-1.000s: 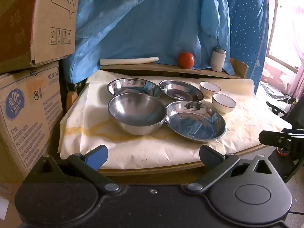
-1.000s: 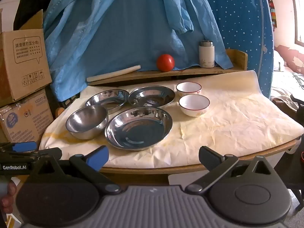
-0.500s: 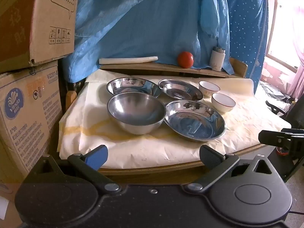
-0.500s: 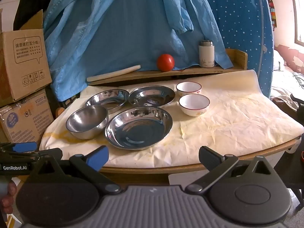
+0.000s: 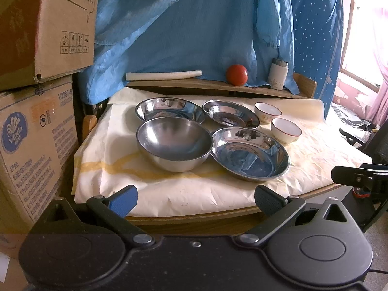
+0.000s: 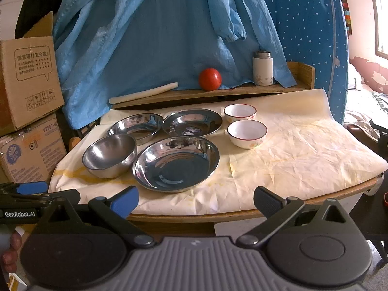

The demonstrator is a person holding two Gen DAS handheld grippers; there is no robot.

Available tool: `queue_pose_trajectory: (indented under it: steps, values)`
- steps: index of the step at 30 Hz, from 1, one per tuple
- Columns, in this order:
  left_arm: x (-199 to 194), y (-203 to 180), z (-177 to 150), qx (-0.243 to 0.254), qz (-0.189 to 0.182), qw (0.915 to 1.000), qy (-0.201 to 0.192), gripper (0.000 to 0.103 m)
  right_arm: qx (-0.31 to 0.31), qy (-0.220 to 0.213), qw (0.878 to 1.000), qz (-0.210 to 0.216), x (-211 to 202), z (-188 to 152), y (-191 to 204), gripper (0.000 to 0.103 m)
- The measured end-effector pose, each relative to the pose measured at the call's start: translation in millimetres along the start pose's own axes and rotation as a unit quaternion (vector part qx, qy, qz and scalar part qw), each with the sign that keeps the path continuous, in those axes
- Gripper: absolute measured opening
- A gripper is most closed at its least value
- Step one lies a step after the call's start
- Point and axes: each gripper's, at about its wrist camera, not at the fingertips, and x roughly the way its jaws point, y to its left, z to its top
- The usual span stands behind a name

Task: Organize plates and bowls

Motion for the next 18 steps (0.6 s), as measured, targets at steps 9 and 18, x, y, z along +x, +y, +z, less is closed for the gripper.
queue_pose_trajectory:
  steps: [9,18]
  values:
    - [12,1,0,0.0,0.003,1.0,0.004,0.102,-0.002,0.003,1.0,-0.002,7,6,2,0.103]
    - [25,4,9,-0.006,0.006,0.9999,0.01,0.102,-0.005,0.009,1.0,0.001,23,14,2,0.103]
